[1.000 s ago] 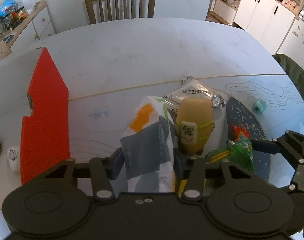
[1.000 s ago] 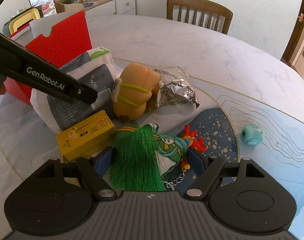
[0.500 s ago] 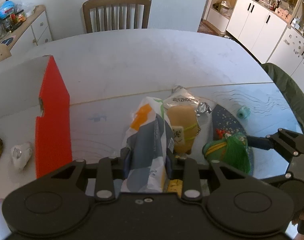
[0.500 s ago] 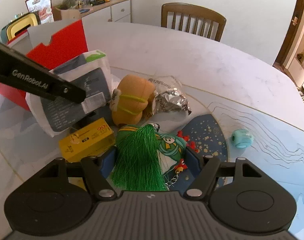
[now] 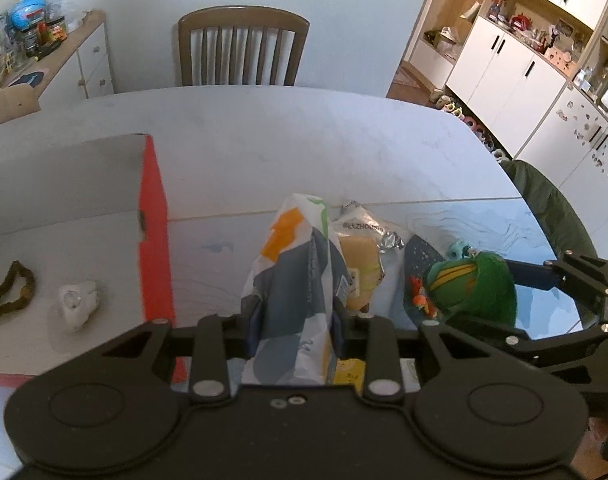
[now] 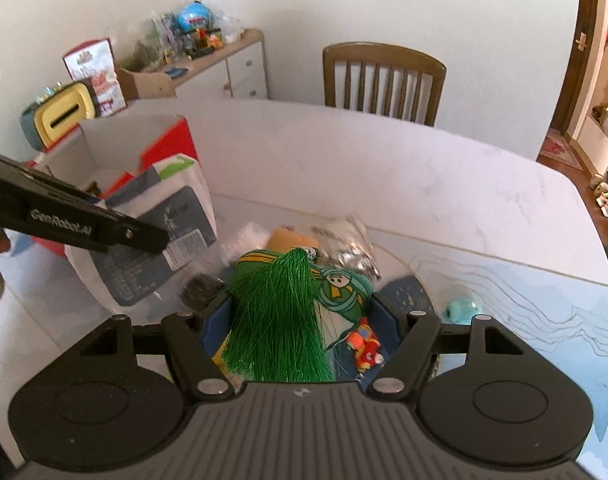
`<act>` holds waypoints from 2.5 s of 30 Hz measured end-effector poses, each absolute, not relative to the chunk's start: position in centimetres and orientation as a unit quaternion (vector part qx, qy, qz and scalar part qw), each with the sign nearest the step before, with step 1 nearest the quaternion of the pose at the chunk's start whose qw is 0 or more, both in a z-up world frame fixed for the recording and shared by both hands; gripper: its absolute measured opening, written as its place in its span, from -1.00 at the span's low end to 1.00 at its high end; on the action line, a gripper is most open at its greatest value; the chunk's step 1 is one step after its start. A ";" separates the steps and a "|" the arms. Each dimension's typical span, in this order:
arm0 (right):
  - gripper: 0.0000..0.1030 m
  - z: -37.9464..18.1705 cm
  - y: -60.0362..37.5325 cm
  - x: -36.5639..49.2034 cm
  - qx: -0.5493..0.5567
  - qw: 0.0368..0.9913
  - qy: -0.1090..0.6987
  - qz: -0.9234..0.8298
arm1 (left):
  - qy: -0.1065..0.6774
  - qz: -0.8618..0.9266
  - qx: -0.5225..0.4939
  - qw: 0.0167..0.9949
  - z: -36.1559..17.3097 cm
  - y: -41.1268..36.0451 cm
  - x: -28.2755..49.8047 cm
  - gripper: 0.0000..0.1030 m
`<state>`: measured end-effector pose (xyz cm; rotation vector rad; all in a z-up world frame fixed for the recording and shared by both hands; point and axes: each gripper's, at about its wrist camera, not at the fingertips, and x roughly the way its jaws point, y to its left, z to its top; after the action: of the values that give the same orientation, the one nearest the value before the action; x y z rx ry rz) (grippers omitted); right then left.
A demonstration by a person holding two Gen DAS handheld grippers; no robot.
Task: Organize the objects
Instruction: 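Carry the snack bag with the left tool while the right tool carries the green plush into the box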
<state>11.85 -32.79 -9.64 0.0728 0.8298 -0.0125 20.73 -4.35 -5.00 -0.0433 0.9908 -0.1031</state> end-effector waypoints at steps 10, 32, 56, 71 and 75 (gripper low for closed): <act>0.40 -5.8 -29.0 13.2 0.021 0.915 0.402 0.020 | 0.470 -0.041 -0.026 0.881 -2.5 -1.1 20.0 -0.38; 0.40 -2.6 -18.3 20.4 -0.017 0.920 0.384 0.070 | 0.457 -0.003 -0.031 0.889 0.2 9.7 19.7 -0.38; 0.40 -7.6 -11.2 32.2 -0.021 0.910 0.407 0.078 | 0.477 0.078 -0.005 0.875 -3.1 20.7 24.1 -0.38; 0.40 -13.9 -9.6 37.8 -0.039 0.891 0.445 0.078 | 0.521 0.086 0.032 0.849 -7.8 22.1 27.5 -0.38; 0.41 -15.5 -8.9 38.3 -0.052 0.880 0.465 0.082 | 0.529 0.084 0.035 0.844 -8.3 22.1 27.8 -0.37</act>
<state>38.28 -8.88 -15.52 -0.1089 0.9699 0.1704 27.77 22.13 -8.31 0.0737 1.1165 0.1767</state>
